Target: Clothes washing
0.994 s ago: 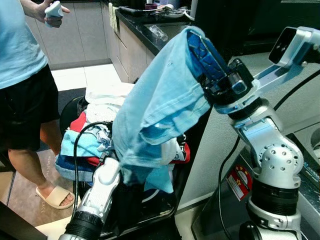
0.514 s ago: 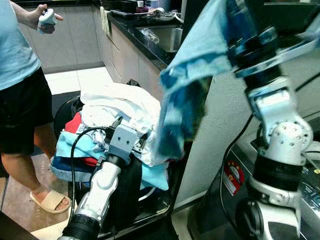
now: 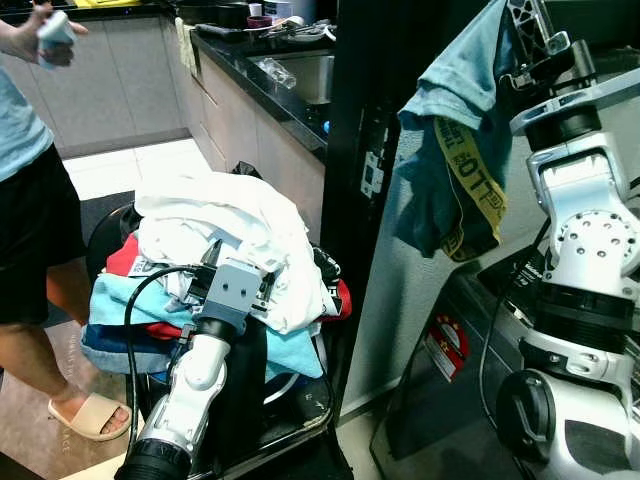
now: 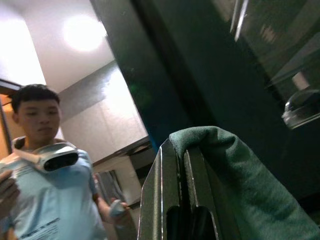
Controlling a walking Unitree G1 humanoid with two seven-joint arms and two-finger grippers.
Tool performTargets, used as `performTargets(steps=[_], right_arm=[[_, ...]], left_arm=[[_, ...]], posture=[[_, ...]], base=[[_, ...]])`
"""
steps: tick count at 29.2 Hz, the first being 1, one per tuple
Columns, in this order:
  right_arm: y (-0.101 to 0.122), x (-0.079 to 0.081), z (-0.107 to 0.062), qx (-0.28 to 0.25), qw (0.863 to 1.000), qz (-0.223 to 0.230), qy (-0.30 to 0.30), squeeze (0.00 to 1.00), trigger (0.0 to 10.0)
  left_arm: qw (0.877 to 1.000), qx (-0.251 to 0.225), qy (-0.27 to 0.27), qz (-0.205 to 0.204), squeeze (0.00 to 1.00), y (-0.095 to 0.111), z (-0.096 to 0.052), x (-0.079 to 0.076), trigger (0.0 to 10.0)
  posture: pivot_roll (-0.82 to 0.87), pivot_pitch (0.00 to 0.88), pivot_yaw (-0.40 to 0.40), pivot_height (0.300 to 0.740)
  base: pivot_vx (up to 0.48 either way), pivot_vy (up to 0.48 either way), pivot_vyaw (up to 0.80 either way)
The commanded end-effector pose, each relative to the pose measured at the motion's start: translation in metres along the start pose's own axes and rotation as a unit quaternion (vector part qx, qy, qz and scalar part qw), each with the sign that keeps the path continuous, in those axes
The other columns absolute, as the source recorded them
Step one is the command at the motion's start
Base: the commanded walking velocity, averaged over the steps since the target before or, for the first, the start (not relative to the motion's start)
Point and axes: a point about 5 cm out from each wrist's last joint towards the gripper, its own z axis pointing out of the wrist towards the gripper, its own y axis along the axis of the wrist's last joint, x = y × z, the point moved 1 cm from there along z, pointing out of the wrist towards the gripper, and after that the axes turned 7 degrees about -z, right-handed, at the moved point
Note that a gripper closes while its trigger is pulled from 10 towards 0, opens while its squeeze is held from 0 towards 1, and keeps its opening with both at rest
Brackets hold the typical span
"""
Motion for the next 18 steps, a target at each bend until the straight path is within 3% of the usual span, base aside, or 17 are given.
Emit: performTargets(steps=[1, 4, 7, 18], right_arm=[[0.008, -0.002, 0.004, -0.015, 1.000, -0.008, -0.002, 0.00, 0.0], [0.008, -0.003, 0.005, -0.016, 1.000, -0.017, -0.002, 0.00, 0.0], [0.008, -0.004, 0.006, -0.017, 1.000, -0.020, -0.003, 0.00, 0.0], [0.005, -0.005, 0.005, -0.015, 1.000, -0.018, 0.000, 0.00, 0.0]], left_arm=[[1.000, 0.017, 0.003, -0.011, 0.00, -0.006, -0.006, 0.003, 10.0], [0.997, -0.062, -0.029, -0.030, 0.00, 0.031, 0.011, -0.009, 10.0], [0.993, -0.102, -0.051, -0.027, 0.00, 0.051, 0.017, -0.018, 10.0], [0.990, -0.127, -0.052, 0.000, 0.00, 0.065, 0.014, -0.027, 10.0]], posture=[[0.11, 0.028, -0.079, 0.740], [0.11, 0.023, -0.079, 0.740], [0.11, 0.016, -0.074, 0.740], [0.12, 0.014, -0.071, 0.740]], base=[[0.000, 0.000, 0.00], [0.000, 0.000, 0.00], [0.000, 0.000, 0.00], [0.000, 0.000, 0.00]])
